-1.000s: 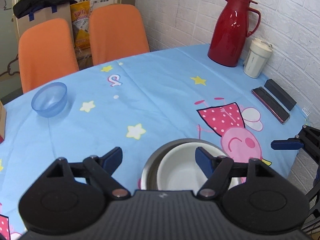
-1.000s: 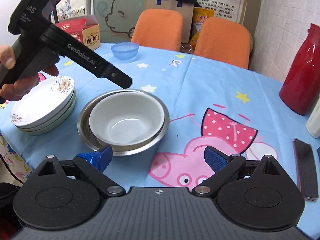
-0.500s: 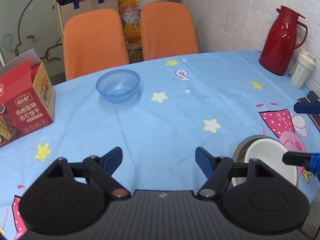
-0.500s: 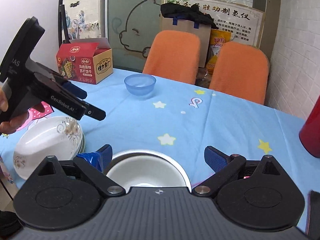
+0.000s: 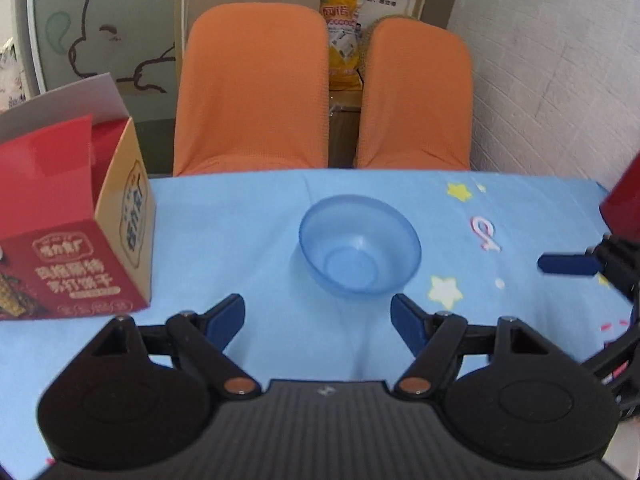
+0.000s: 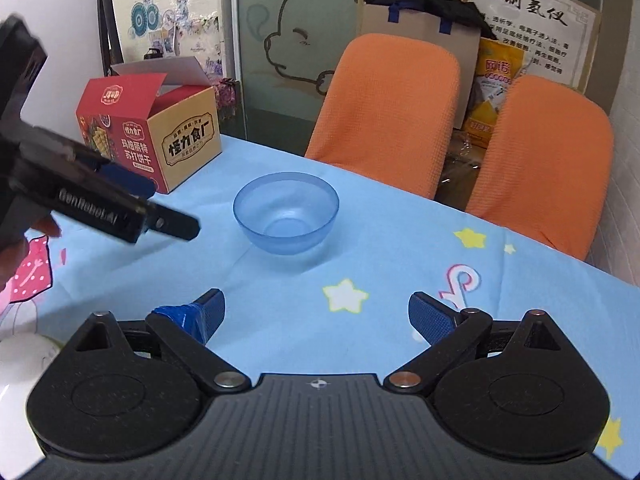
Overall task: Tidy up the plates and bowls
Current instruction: 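Move the left gripper to the blue plastic bowl rim and grasp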
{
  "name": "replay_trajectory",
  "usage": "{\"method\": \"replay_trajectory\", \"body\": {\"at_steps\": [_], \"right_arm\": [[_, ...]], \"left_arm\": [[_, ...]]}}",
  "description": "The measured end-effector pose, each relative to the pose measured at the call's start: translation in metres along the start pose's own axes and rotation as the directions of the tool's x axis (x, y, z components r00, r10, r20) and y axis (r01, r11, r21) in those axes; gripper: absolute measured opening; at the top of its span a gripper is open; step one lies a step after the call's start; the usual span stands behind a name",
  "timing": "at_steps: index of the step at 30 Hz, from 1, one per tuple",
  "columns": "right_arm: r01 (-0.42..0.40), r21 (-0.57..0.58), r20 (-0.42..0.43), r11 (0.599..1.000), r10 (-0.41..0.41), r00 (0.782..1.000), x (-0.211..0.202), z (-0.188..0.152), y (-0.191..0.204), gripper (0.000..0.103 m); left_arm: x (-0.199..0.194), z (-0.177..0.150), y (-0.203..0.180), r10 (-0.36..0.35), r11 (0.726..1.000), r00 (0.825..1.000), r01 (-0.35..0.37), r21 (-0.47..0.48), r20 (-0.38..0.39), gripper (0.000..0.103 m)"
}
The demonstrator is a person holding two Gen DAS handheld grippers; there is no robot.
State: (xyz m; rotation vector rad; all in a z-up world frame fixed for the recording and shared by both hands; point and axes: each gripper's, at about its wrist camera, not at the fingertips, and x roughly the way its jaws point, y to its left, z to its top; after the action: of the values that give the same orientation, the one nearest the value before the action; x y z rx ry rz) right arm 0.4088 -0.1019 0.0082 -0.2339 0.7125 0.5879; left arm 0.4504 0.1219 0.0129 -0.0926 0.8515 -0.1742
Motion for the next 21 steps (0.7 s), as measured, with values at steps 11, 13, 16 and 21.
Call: {"method": "replay_trajectory", "body": {"at_steps": [11,13,16,21], "right_arm": [[-0.06,-0.016,-0.074,0.998,0.059,0.996,0.089,0.024,0.002,0.086],[-0.057,-0.016,-0.076,0.998,0.056,0.996,0.096,0.025,0.004,0.086],[-0.065,-0.011,-0.079,0.998,0.064,0.995,0.102,0.021,0.006,0.084],[-0.032,-0.037,-0.033,0.999,0.031,0.999,0.102,0.024,0.015,0.079]], "left_arm": [[0.093,0.036,0.001,-0.024,0.999,0.998,0.021,-0.05,-0.065,0.074],[0.099,0.035,0.0,-0.034,0.998,0.997,0.03,-0.049,-0.07,0.073],[0.105,0.035,0.003,-0.036,0.998,0.996,0.032,-0.049,-0.084,0.065],[0.099,0.038,0.005,-0.053,0.998,0.995,0.05,-0.036,-0.087,0.045]]}}
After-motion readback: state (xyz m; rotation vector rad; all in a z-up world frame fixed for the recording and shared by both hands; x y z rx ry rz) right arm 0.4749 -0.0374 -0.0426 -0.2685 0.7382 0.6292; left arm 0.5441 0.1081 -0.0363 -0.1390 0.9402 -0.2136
